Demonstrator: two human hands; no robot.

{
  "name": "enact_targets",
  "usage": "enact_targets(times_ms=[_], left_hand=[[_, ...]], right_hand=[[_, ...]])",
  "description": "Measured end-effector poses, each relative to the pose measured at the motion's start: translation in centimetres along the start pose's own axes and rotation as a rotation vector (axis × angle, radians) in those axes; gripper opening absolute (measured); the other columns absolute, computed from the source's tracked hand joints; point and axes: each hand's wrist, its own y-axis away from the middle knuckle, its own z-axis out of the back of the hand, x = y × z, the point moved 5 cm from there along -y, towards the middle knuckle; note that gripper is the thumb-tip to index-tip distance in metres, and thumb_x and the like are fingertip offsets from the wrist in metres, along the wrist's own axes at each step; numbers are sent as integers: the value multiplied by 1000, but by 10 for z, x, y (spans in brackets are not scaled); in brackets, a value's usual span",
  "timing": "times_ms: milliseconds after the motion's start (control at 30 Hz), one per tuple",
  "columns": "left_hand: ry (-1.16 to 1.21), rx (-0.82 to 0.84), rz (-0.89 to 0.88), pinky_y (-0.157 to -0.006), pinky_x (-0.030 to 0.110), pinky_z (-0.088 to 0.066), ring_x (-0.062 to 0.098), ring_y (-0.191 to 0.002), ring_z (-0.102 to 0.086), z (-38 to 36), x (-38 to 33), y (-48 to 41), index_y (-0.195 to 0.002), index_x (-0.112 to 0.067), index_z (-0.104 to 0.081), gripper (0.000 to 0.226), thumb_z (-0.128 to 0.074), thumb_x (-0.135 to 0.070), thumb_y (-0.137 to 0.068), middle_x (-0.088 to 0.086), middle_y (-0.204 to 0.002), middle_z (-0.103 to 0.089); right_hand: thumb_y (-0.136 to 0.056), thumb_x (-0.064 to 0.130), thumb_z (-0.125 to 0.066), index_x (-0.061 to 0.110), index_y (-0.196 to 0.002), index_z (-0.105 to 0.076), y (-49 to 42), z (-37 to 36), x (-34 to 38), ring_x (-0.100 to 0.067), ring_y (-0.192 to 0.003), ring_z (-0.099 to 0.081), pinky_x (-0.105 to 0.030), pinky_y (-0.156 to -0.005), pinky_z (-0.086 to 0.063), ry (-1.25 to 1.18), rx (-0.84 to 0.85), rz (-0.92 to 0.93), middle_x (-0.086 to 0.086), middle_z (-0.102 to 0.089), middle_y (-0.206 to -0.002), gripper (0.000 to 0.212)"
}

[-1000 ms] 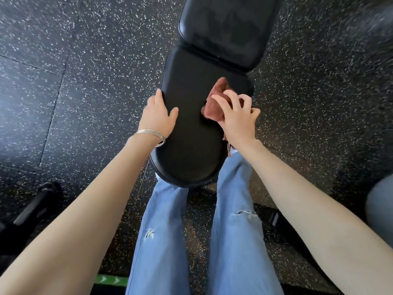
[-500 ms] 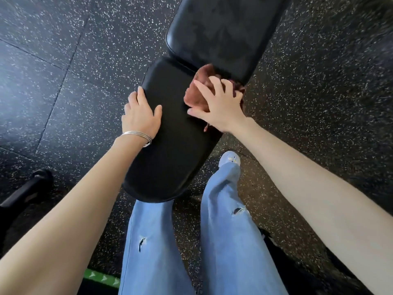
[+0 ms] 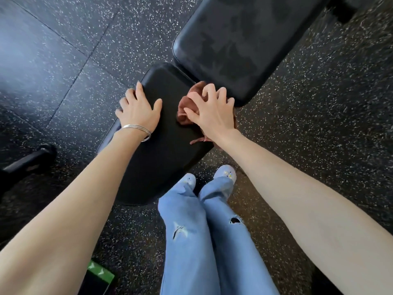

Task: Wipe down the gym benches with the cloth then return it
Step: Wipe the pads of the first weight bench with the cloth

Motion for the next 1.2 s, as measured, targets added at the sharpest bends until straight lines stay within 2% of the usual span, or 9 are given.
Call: enact_targets(times_ms=[167, 400, 567, 700, 867, 1067, 1133, 1200], left_hand=[[17, -7, 36, -106, 59, -21, 38, -135, -25, -1, -7, -3, -147, -16, -16, 71, -39, -52, -91, 13, -151, -23], [5, 2, -14, -106, 58, -23, 38, -135, -24, 2, -25, -16, -148, -16, -15, 72, -41, -52, -91, 13, -152, -21], [-26, 19, -121, -105, 55, -27, 38, -134, -26, 7, -47, -35, -148, -15, -16, 73, -43, -50, -91, 14, -151, -22], [21, 41, -122, -104, 51, -30, 37, -132, -31, 9, -60, -55, -148, -15, -17, 72, -44, -48, -91, 12, -149, -29], [118, 112, -86, -104, 49, -32, 38, -130, -34, 9, -55, -72, -147, -14, -19, 75, -51, -43, -85, 13, -146, -35], [107, 109, -96, -101, 45, -34, 35, -130, -36, 5, -54, -74, -147, -12, -20, 76, -51, -43, -85, 11, -145, -36], [116, 104, -87, -100, 45, -35, 35, -129, -37, 3, -53, -76, -146, -13, -23, 74, -50, -44, -85, 11, -144, -38], [148, 97, -83, -99, 45, -36, 35, -128, -39, 3, -50, -77, -145, -14, -26, 72, -50, -43, -85, 11, -143, -40]], right_hand=[[-91, 53, -37, 25, -113, -55, 7, 2, 4, -29, -90, -47, -39, -67, -37, 45, -44, 78, -7, -52, -106, 40], [-86, 48, -51, 20, -89, -66, 29, 17, -4, -28, -67, -54, -34, -54, -44, 94, -221, 495, -8, -60, -81, 32], [-88, 48, -49, 19, -98, -64, -59, 52, -56, -31, -73, -54, -37, -57, -43, 176, -307, 274, -11, -58, -86, 35], [-87, 53, -50, 26, -95, -62, -102, 43, -59, -27, -83, -58, -38, -67, -47, 493, -295, 467, -4, -61, -94, 30], [-83, 49, -56, 24, -92, -64, -124, 30, -23, -28, -85, -60, -40, -71, -47, 361, -270, 347, -6, -63, -94, 28], [-91, 53, -43, 22, -117, -55, -190, 25, 15, -37, -119, -42, -49, -88, -35, 270, -51, 412, -11, -50, -124, 42], [-89, 55, -42, 24, -116, -56, -192, 24, 14, -37, -117, -43, -47, -85, -34, 263, -33, 403, -10, -51, -123, 43], [-87, 54, -45, 25, -107, -59, -172, 26, 4, -35, -102, -50, -43, -77, -36, 251, -100, 433, -8, -56, -112, 38]])
